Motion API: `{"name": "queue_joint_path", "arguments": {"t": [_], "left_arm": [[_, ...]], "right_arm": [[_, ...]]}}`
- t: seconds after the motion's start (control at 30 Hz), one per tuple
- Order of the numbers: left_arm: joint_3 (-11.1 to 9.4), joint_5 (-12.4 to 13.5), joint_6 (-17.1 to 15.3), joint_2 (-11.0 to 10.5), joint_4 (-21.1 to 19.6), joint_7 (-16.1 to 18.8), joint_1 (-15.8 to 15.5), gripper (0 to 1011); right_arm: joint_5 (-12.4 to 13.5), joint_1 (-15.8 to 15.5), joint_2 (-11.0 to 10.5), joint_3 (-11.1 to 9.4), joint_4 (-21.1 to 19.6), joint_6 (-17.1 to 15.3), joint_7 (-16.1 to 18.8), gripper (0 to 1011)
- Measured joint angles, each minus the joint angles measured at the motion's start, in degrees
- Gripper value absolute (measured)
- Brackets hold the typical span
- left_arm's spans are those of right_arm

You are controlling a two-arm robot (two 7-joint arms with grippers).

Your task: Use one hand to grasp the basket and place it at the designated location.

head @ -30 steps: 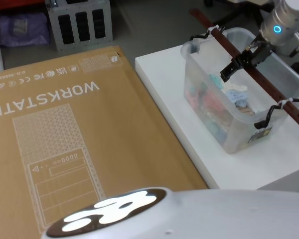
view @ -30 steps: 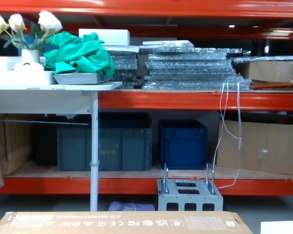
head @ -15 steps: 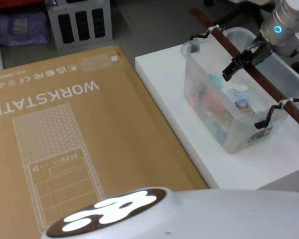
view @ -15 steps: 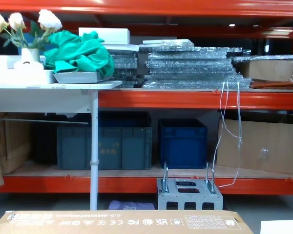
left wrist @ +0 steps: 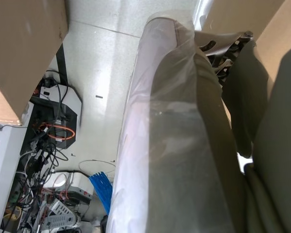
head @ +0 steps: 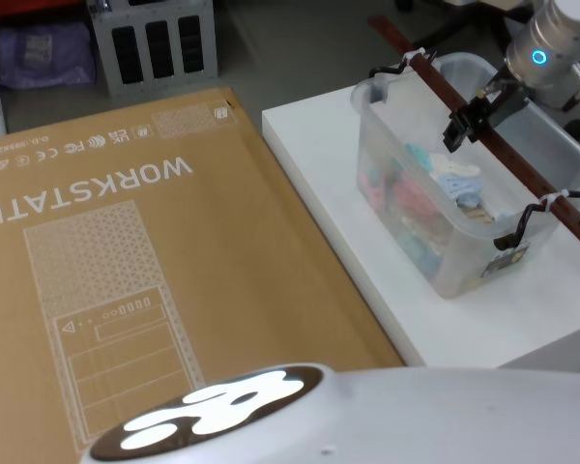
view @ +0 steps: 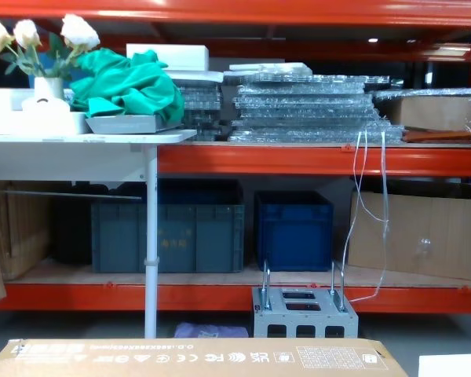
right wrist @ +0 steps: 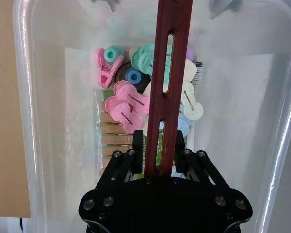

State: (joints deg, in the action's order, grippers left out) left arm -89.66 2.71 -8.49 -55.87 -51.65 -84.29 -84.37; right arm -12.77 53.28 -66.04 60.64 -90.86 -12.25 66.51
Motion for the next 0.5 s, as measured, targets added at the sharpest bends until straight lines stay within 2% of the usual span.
{"name": "queue_joint_path", "arguments": {"t": [0.2,0.23,0.33,0.5], "left_arm": [[0.0,0.0,0.0,0.0,0.0,0.0,0.0,0],[0.0,0.0,0.0,0.0,0.0,0.0,0.0,0],[0.0,0.0,0.0,0.0,0.0,0.0,0.0,0],[0.0,0.0,0.0,0.0,0.0,0.0,0.0,0]], "right_arm": [[0.0,0.0,0.0,0.0,0.0,0.0,0.0,208],[0.0,0.0,0.0,0.0,0.0,0.0,0.0,149],[0.1,0.0,0.0,0.0,0.0,0.0,0.0,109],[0.1,0.0,0.0,0.0,0.0,0.0,0.0,101]]}}
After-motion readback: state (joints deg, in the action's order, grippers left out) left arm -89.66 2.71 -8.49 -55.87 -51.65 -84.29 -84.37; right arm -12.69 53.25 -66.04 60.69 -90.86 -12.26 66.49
